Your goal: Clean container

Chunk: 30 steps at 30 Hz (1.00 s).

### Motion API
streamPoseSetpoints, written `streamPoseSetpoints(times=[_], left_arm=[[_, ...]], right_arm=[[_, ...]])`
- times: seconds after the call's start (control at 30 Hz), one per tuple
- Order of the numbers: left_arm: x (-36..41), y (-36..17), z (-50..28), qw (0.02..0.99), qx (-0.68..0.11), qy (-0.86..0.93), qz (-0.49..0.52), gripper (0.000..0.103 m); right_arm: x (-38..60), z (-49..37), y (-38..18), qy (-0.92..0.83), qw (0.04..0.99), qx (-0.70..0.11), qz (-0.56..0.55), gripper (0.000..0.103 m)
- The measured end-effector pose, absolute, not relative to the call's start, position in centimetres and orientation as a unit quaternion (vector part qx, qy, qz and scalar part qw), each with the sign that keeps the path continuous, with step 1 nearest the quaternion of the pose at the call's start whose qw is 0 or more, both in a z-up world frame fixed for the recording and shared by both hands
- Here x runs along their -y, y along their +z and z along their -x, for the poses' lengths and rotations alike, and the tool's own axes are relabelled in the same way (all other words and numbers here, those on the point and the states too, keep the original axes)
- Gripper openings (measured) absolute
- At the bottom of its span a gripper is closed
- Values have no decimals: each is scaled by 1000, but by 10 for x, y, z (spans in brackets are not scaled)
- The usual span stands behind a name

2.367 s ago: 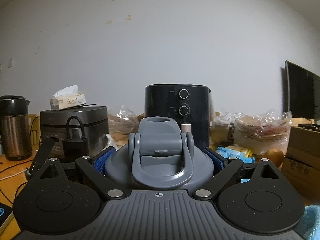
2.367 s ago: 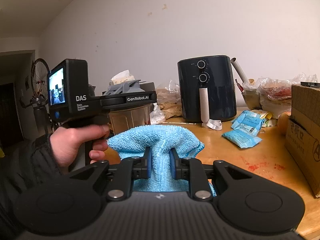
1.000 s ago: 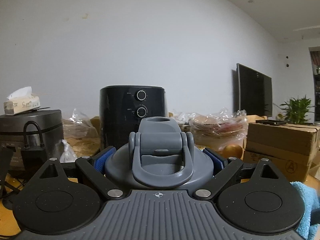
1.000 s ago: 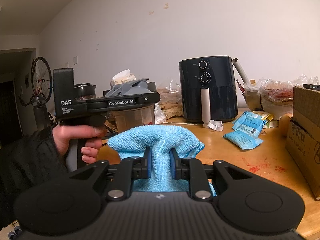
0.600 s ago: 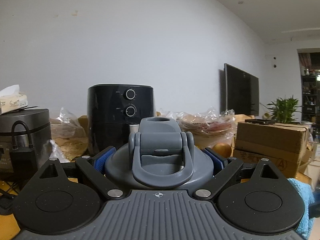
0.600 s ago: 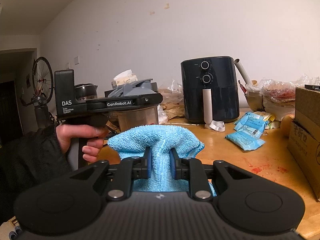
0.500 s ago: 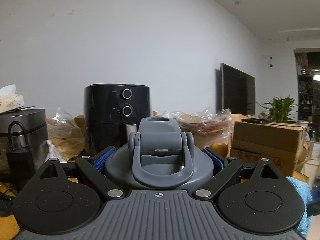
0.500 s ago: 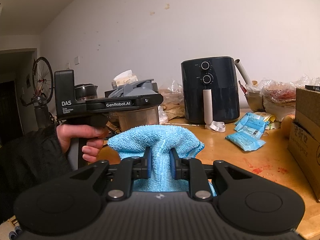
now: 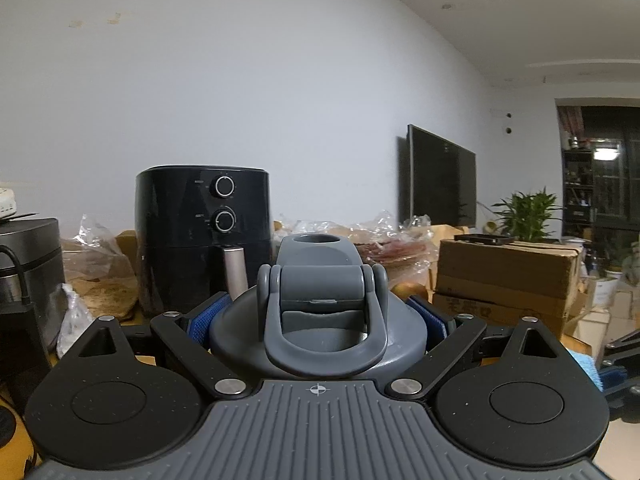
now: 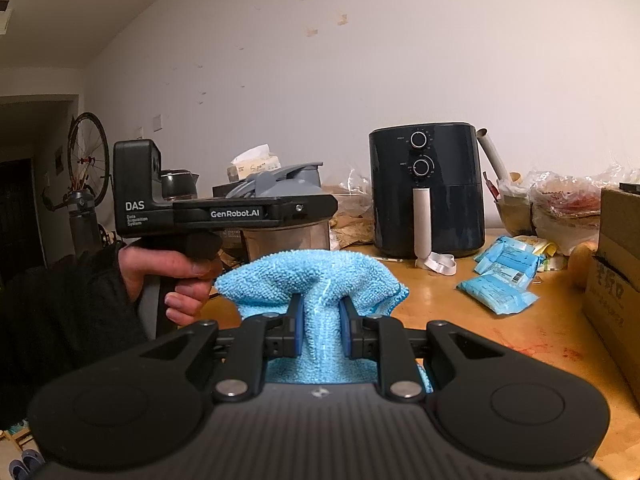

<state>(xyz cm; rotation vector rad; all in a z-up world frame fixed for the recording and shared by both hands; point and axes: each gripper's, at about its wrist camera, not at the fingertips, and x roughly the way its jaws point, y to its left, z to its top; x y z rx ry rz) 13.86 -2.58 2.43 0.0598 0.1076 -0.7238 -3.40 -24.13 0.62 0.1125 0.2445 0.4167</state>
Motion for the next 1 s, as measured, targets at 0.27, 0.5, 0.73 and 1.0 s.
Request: streamPoseSetpoints(times=[0.27, 0.5, 0.73, 1.0], left_arm=[[25, 24, -143, 927, -55, -369, -32, 94], [24, 26, -145, 925, -60, -375, -35, 94], [25, 26, -145, 925, -62, -374, -35, 94], [25, 28, -145, 924, -65, -374, -37, 95]], right_arm=[[236, 27, 5, 212, 969, -116, -57, 16], [234, 21, 6, 212, 970, -109, -52, 16], [231, 17, 4, 213, 970, -105, -48, 16], [230, 10, 4, 213, 971, -97, -43, 16]])
